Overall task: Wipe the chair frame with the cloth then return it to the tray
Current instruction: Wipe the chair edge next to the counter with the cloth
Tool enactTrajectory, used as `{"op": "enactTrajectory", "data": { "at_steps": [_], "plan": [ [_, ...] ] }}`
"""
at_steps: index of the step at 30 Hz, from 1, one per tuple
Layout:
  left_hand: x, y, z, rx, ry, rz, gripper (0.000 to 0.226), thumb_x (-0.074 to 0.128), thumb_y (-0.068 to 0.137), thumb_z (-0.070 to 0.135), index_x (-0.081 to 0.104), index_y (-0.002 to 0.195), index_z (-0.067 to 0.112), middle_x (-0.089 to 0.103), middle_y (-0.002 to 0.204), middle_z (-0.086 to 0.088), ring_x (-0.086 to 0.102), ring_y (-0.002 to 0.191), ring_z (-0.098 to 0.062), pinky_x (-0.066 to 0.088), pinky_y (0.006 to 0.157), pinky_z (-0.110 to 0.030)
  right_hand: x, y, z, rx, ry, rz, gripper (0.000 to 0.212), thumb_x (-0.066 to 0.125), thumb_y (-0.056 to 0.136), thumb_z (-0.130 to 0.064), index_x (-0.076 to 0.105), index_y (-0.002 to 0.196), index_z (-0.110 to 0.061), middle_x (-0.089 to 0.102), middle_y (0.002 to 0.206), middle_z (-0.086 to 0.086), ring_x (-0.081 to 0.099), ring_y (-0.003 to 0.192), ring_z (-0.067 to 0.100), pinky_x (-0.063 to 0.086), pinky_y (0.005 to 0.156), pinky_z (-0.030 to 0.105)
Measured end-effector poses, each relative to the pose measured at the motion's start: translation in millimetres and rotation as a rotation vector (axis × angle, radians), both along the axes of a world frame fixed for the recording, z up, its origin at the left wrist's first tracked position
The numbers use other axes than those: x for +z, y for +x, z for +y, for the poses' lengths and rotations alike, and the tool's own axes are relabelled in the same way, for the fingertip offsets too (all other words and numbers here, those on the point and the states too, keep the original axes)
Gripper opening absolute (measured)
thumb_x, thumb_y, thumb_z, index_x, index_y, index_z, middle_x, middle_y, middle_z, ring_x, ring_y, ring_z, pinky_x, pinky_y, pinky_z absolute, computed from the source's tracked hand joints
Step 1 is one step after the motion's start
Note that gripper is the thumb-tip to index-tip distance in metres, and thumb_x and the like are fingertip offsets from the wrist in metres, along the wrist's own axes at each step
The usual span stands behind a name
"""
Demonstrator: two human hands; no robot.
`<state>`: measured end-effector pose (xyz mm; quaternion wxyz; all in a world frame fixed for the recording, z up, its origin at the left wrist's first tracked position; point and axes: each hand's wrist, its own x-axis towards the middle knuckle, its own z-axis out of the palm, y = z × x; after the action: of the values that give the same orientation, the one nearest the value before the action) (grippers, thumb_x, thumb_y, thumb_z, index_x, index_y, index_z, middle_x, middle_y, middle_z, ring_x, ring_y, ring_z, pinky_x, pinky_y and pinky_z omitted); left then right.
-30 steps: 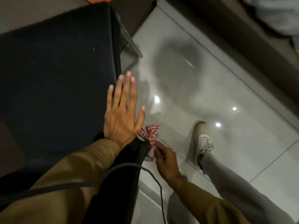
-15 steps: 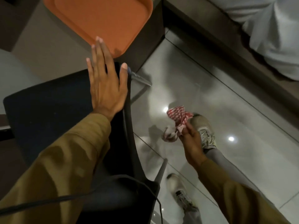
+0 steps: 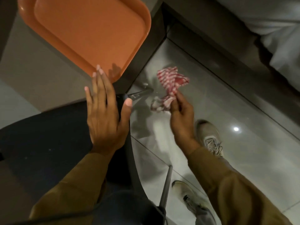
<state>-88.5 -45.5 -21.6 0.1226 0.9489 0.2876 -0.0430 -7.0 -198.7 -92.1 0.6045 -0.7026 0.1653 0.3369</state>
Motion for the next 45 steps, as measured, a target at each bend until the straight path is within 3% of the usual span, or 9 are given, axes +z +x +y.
{"op": "enactTrajectory", "data": {
  "at_steps": [3, 7, 11, 15, 21, 26, 30, 36, 45],
  "plan": [
    [1.4, -0.6, 0.7, -0.014, 0.012, 0.028, 0.091, 0.004, 0.109, 0.063, 0.013, 0.172, -0.002, 0.009, 0.183, -0.016, 0.007, 0.172, -0.029, 0.006, 0.142, -0.052, 23.4, -22.1, 32.1, 0.226, 0.064, -0.074, 0.036, 0.05, 0.11, -0.001, 0.067, 0.143, -0.002, 0.075, 0.138, 0.013, 0.07, 0.129, 0.021, 0.053, 0.112, 0.023],
    [-3.4, 1.1, 0.5, 0.005, 0.062, 0.04, 0.085, 0.018, 0.11, 0.057, 0.018, 0.171, -0.001, 0.015, 0.182, -0.015, 0.012, 0.172, -0.029, 0.011, 0.141, -0.055, 37.1, -46.3, 64.7, 0.21, 0.188, 0.014, 0.039, 0.05, 0.111, -0.001, 0.059, 0.149, 0.002, 0.064, 0.153, 0.018, 0.06, 0.145, 0.023, 0.048, 0.124, 0.033],
    [-9.6, 1.0, 1.2, -0.024, 0.104, 0.047, 0.083, 0.021, 0.11, 0.055, 0.015, 0.172, 0.0, 0.015, 0.183, -0.015, 0.013, 0.172, -0.03, 0.012, 0.14, -0.055, 6.9, -44.6, 77.0, 0.12, 0.119, 0.163, 0.031, 0.049, 0.112, -0.004, 0.069, 0.132, 0.009, 0.076, 0.123, 0.028, 0.074, 0.11, 0.026, 0.06, 0.103, 0.033],
    [-10.4, -1.2, -0.3, -0.034, 0.111, 0.048, 0.084, 0.018, 0.112, 0.055, 0.015, 0.171, -0.004, 0.014, 0.182, -0.019, 0.012, 0.172, -0.032, 0.012, 0.141, -0.055, -48.5, -26.5, 85.7, 0.188, -0.092, 0.146, 0.025, 0.056, 0.108, -0.008, 0.078, 0.116, -0.002, 0.081, 0.099, 0.006, 0.074, 0.093, 0.011, 0.056, 0.099, 0.033],
    [-15.1, 0.8, -0.4, -0.038, 0.086, 0.025, 0.087, 0.023, 0.108, 0.058, 0.015, 0.17, -0.003, 0.016, 0.181, -0.019, 0.013, 0.171, -0.032, 0.006, 0.142, -0.05, -114.8, 7.5, 97.3, 0.446, -0.2, 0.141, 0.039, 0.053, 0.109, -0.005, 0.064, 0.146, -0.007, 0.07, 0.142, 0.022, 0.065, 0.135, 0.04, 0.049, 0.121, 0.049],
    [-7.9, 9.8, -6.6, -0.028, 0.051, 0.019, 0.088, 0.023, 0.109, 0.057, 0.016, 0.17, -0.005, 0.015, 0.182, -0.019, 0.012, 0.171, -0.033, 0.009, 0.141, -0.054, -24.8, -1.9, 72.4, 0.371, -0.04, 0.063, 0.045, 0.048, 0.109, 0.004, 0.057, 0.152, -0.003, 0.063, 0.154, 0.018, 0.057, 0.148, 0.032, 0.043, 0.127, 0.051],
    [-13.4, 1.6, 1.7, -0.034, 0.075, 0.057, 0.086, 0.032, 0.108, 0.053, 0.012, 0.171, -0.002, 0.012, 0.182, -0.018, 0.011, 0.171, -0.032, 0.008, 0.141, -0.054, 14.8, -44.5, 69.2, 0.279, 0.101, -0.006, 0.041, 0.052, 0.112, -0.011, 0.058, 0.153, -0.006, 0.065, 0.154, 0.012, 0.06, 0.146, 0.025, 0.052, 0.122, 0.047],
    [-9.5, 3.5, -0.1, -0.048, 0.088, 0.046, 0.086, 0.025, 0.109, 0.056, 0.012, 0.172, -0.002, 0.011, 0.183, -0.016, 0.008, 0.172, -0.03, 0.004, 0.141, -0.051, -47.3, -34.1, 79.5, 0.245, -0.052, -0.025, 0.04, 0.055, 0.105, 0.01, 0.065, 0.143, 0.001, 0.073, 0.139, 0.022, 0.069, 0.132, 0.035, 0.054, 0.116, 0.055],
    [-9.9, 0.0, 1.3, -0.041, 0.097, 0.047, 0.084, 0.02, 0.109, 0.055, 0.018, 0.171, -0.001, 0.016, 0.182, -0.015, 0.012, 0.172, -0.029, 0.009, 0.141, -0.054, -77.8, -4.7, 102.6, 0.291, -0.124, 0.158, 0.038, 0.051, 0.109, -0.001, 0.065, 0.145, -0.005, 0.071, 0.141, 0.021, 0.065, 0.135, 0.038, 0.05, 0.12, 0.053]
  ]
}}
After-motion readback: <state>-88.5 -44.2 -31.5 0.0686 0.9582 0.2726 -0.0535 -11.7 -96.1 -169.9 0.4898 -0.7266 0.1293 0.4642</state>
